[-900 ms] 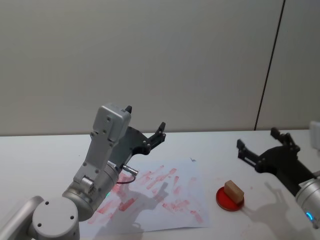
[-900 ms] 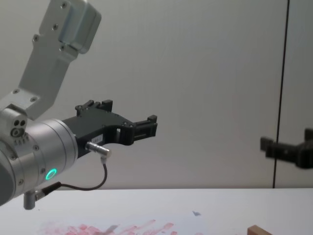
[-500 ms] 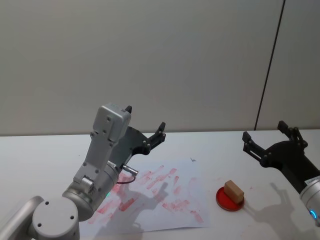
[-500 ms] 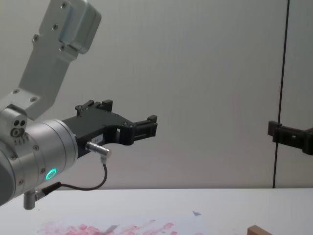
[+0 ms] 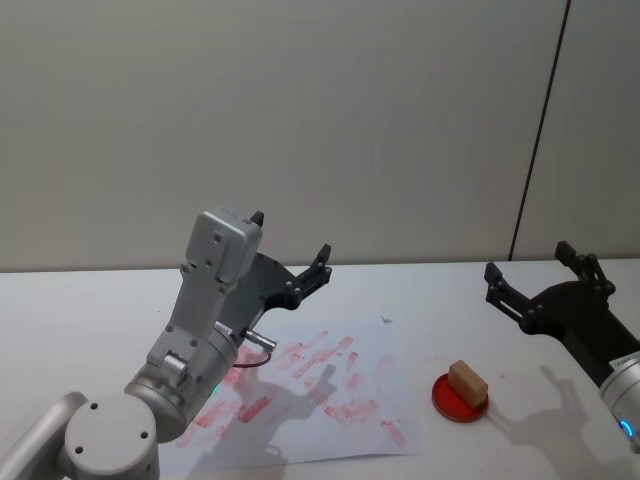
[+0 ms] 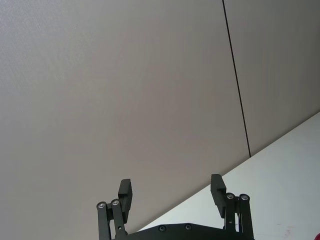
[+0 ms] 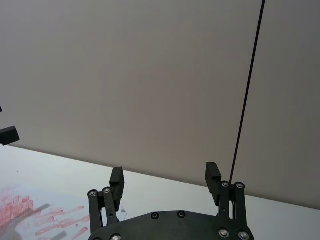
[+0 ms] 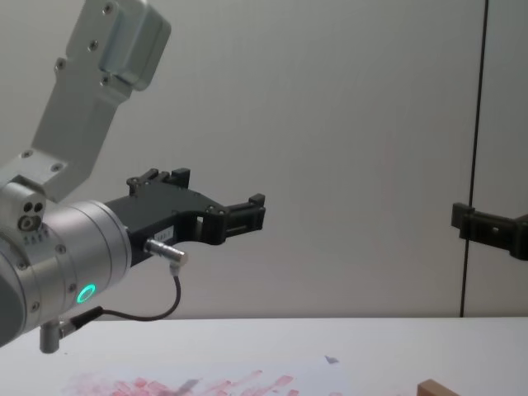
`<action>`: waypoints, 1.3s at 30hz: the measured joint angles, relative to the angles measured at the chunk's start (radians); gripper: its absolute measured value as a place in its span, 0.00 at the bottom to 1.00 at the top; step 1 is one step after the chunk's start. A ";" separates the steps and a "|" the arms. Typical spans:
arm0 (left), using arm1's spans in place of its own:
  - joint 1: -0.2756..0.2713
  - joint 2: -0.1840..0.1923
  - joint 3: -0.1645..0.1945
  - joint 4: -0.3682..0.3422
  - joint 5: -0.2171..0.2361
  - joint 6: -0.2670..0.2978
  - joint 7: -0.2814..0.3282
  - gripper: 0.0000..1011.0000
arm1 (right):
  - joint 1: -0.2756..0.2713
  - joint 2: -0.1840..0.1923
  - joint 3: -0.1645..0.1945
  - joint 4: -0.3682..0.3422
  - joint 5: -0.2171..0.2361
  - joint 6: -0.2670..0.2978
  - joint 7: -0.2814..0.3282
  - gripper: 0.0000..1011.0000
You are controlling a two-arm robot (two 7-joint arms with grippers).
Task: Use the one hand to pick up the stamp and affix it onto the A4 paper.
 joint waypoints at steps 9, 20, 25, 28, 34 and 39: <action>0.000 0.000 0.000 0.000 0.000 0.000 0.000 0.99 | -0.012 0.020 0.015 -0.016 0.038 0.030 0.018 0.99; 0.000 0.000 0.000 0.000 0.000 0.000 0.000 0.99 | -0.058 0.080 0.046 -0.050 0.105 0.140 0.053 0.99; 0.000 0.000 0.000 0.000 0.000 0.000 0.000 0.99 | -0.068 0.100 0.050 -0.053 0.109 0.195 0.073 0.99; 0.000 0.000 0.000 0.000 0.000 0.000 0.000 0.99 | -0.069 0.107 0.048 -0.044 0.098 0.231 0.092 0.99; 0.000 0.000 0.000 0.000 0.000 0.000 0.000 0.99 | -0.049 0.101 0.032 -0.012 0.061 0.285 0.131 0.99; 0.000 0.000 0.000 0.000 0.000 0.000 0.000 0.99 | -0.007 0.071 0.005 0.047 0.009 0.327 0.169 0.99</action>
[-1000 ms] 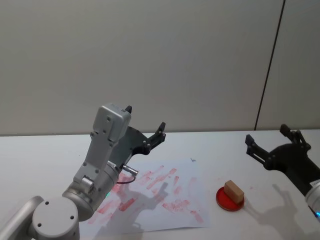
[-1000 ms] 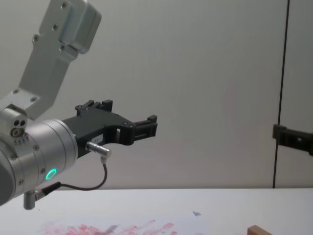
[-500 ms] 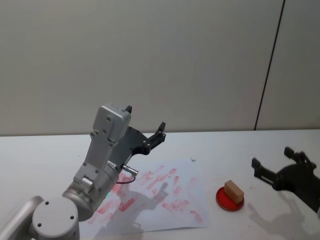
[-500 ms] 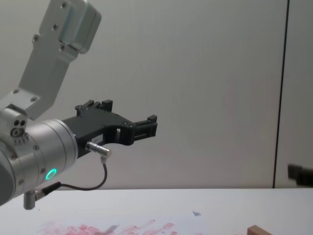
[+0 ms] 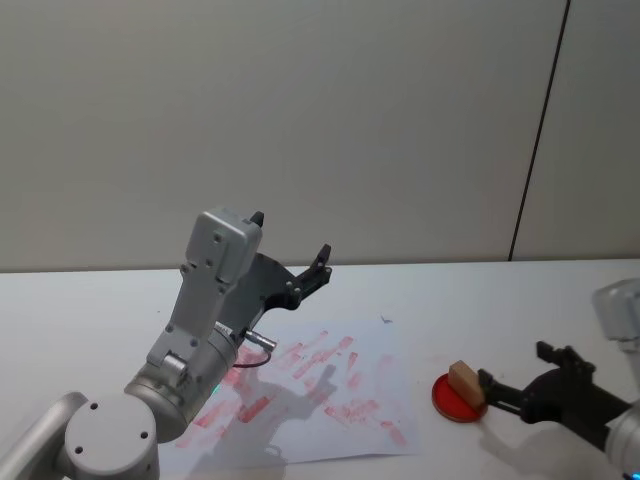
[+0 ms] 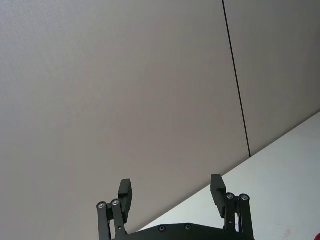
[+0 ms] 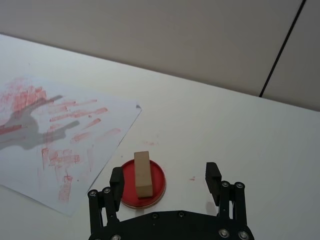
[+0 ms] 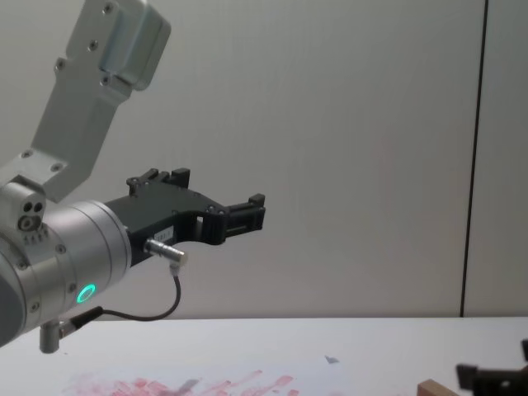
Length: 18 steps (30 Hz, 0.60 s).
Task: Use the one hand to pick up the stamp and affix it onto the A4 paper.
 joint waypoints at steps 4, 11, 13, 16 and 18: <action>0.000 0.000 0.000 0.000 0.000 0.000 0.000 0.99 | 0.030 -0.022 -0.017 0.042 -0.033 0.017 0.020 0.99; 0.000 0.000 0.000 0.000 0.000 0.000 0.000 0.99 | 0.077 -0.060 -0.044 0.113 -0.079 0.031 0.044 0.99; 0.000 0.000 0.000 0.000 0.000 0.000 0.000 0.99 | 0.091 -0.071 -0.052 0.135 -0.095 0.032 0.051 0.99; 0.000 0.000 0.000 0.000 0.000 0.000 0.000 0.99 | 0.107 -0.084 -0.060 0.158 -0.110 0.033 0.058 0.99; 0.000 0.000 0.000 0.000 0.000 0.000 0.000 0.99 | 0.113 -0.089 -0.063 0.169 -0.116 0.033 0.060 0.99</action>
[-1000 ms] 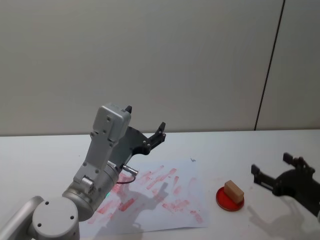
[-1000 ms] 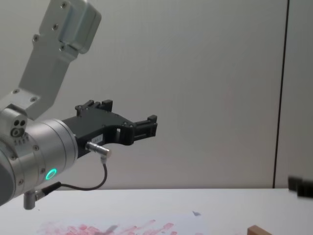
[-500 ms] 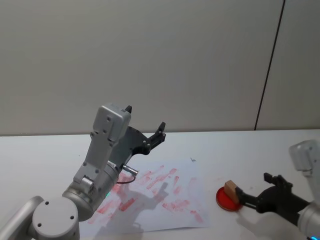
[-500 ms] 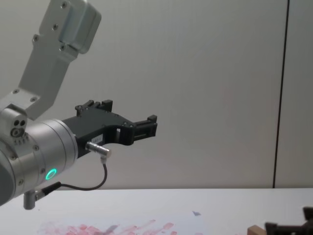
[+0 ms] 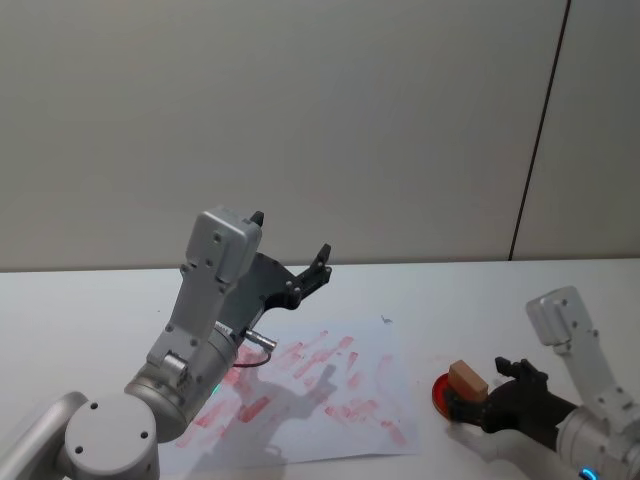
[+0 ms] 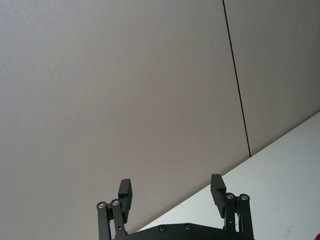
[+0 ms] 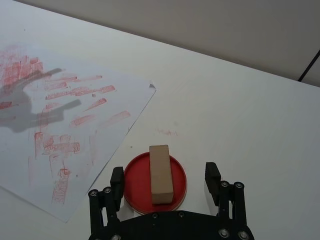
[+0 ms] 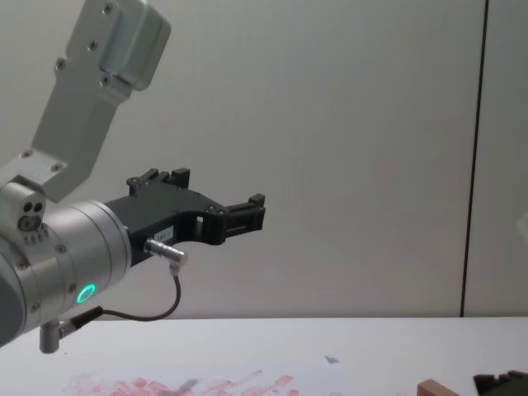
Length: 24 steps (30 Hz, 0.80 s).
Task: Use the one hand to pick up the stamp and affix it onto the A4 paper.
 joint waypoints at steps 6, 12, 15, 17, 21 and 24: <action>0.000 0.000 0.000 0.000 0.000 0.000 0.000 0.99 | 0.018 -0.014 -0.010 0.028 -0.018 0.001 0.009 0.86; 0.000 0.000 0.000 0.000 0.000 0.000 0.000 0.99 | 0.029 -0.023 -0.016 0.046 -0.029 0.002 0.014 0.70; 0.000 0.000 0.000 0.000 0.000 0.000 0.000 0.99 | 0.033 -0.026 -0.018 0.052 -0.033 0.002 0.015 0.62; 0.000 0.000 0.000 0.000 0.000 0.000 0.000 0.99 | 0.035 -0.028 -0.019 0.055 -0.034 0.002 0.016 0.57; 0.000 0.000 0.000 0.000 0.000 0.000 0.000 0.99 | 0.038 -0.030 -0.021 0.060 -0.037 0.002 0.018 0.44; 0.000 0.000 0.000 0.000 0.000 0.000 0.000 0.99 | 0.041 -0.032 -0.022 0.063 -0.040 0.002 0.019 0.34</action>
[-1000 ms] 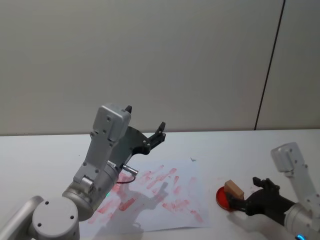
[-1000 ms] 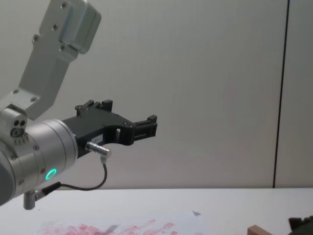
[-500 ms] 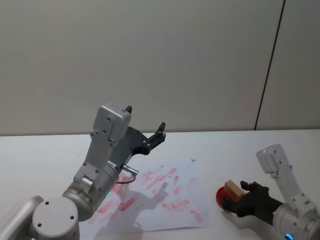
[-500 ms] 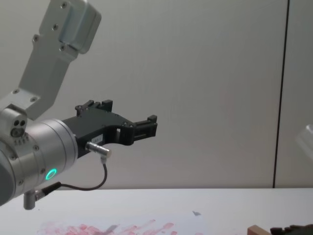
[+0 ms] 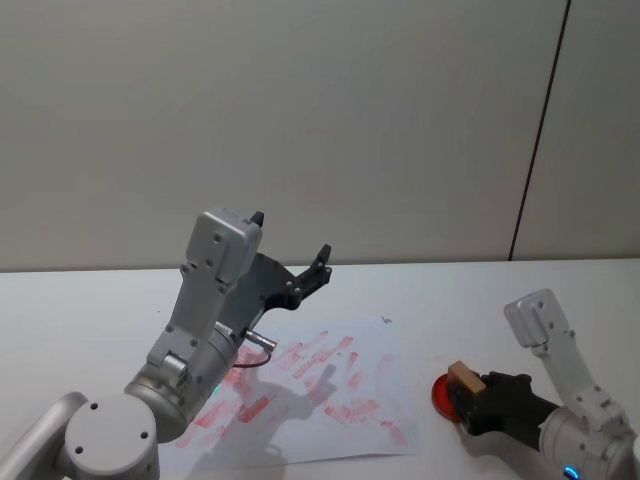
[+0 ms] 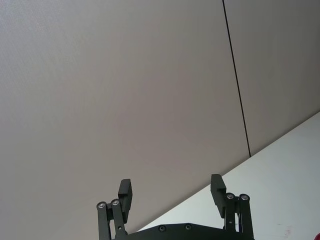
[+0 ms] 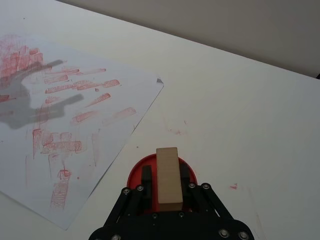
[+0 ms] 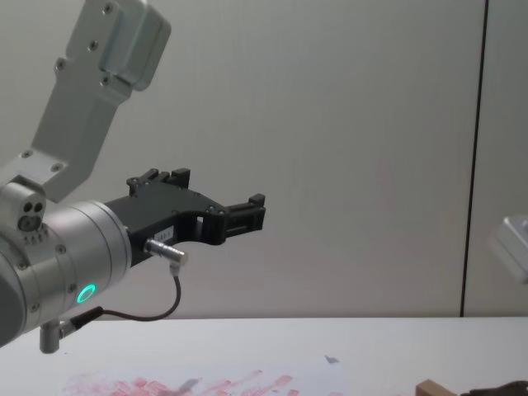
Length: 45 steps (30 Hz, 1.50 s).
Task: Use the one hand to pick up the stamp and affix it onto the A4 paper.
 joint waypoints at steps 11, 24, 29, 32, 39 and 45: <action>0.000 0.000 0.000 0.000 0.000 0.000 0.000 0.99 | 0.003 -0.003 -0.002 0.004 -0.003 -0.003 0.002 0.22; 0.000 0.000 0.000 0.000 0.000 0.000 0.000 0.99 | 0.034 -0.038 -0.016 0.003 0.026 -0.072 0.033 0.22; 0.000 0.000 0.000 0.000 0.000 0.000 0.000 0.99 | 0.069 -0.077 -0.037 0.024 0.032 -0.087 0.062 0.22; 0.000 0.000 0.000 0.000 0.000 0.000 0.000 0.99 | 0.089 -0.097 -0.049 0.041 0.032 -0.085 0.078 0.22; 0.000 0.000 0.000 0.000 0.000 0.000 0.000 0.99 | 0.129 -0.133 -0.072 0.089 0.011 -0.046 0.107 0.22; 0.000 0.000 0.000 0.000 0.000 0.000 0.000 0.99 | 0.155 -0.152 -0.091 0.134 -0.032 -0.004 0.131 0.22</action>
